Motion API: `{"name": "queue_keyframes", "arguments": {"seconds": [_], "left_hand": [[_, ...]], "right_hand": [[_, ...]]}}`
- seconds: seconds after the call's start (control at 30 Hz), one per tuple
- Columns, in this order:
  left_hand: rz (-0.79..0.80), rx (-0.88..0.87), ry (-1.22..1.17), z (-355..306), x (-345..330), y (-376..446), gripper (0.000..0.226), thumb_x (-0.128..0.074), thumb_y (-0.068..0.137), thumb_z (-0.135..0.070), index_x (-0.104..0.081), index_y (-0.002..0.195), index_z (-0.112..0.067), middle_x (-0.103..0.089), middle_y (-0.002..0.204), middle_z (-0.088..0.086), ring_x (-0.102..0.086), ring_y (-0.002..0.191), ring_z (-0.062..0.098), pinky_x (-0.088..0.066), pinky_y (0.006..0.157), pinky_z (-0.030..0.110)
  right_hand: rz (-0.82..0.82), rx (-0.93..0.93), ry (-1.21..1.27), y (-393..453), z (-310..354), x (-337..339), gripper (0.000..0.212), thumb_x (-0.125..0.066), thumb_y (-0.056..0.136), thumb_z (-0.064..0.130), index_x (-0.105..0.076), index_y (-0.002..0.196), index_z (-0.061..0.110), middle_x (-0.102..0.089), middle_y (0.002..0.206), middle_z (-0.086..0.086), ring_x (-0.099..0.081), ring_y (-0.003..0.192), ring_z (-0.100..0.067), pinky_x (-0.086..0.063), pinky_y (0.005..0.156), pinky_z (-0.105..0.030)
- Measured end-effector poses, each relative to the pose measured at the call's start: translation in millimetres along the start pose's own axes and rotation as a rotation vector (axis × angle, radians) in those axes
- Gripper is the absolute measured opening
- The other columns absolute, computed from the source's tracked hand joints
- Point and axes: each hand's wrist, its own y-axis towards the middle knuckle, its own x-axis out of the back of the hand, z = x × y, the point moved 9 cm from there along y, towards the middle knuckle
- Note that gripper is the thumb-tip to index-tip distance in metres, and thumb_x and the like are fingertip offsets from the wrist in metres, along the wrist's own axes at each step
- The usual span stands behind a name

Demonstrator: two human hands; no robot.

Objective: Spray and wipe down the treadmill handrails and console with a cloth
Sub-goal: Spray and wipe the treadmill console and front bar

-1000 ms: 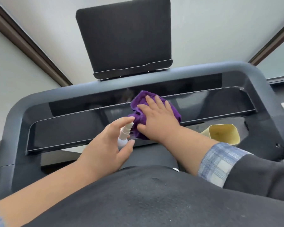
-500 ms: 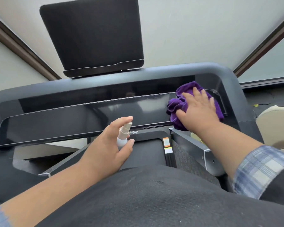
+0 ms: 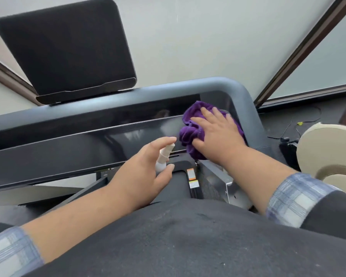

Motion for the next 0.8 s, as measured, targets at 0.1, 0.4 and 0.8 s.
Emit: {"name": "queue_keyframes", "arguments": {"seconds": [0.1,0.4,0.8], "left_hand": [[-0.026,0.037,-0.03,7.9,8.8,-4.9,0.068,-0.065,0.09,-0.03,-0.024,0.121,-0.075,-0.052,0.111,-0.021,-0.058,0.099,0.006,-0.049,0.087,0.03],[-0.083,0.127,-0.068,26.6,22.7,-22.8,0.075,-0.068,0.089,-0.021,-0.026,0.122,-0.074,-0.051,0.105,-0.038,-0.058,0.084,0.0,-0.047,0.079,0.027],[-0.073,0.086,-0.055,9.0,11.4,-10.8,0.074,-0.067,0.089,-0.027,-0.023,0.118,-0.078,-0.05,0.116,-0.032,-0.058,0.102,-0.007,-0.04,0.081,0.01]], "right_hand": [[-0.015,-0.019,-0.016,-1.3,-11.6,0.1,0.07,-0.04,0.085,0.057,-0.031,0.152,0.04,-0.013,0.168,0.0,-0.009,0.154,-0.029,-0.009,0.123,-0.053],[0.065,0.304,-0.053,9.7,81.7,-10.7,0.074,-0.037,0.089,0.064,-0.018,0.157,0.04,-0.002,0.169,-0.003,0.001,0.154,-0.032,-0.003,0.122,-0.056],[0.024,0.184,0.031,6.5,-4.2,7.5,0.054,-0.053,0.088,0.048,-0.048,0.141,0.048,-0.02,0.165,0.013,-0.006,0.154,-0.016,0.0,0.12,-0.062]]}}
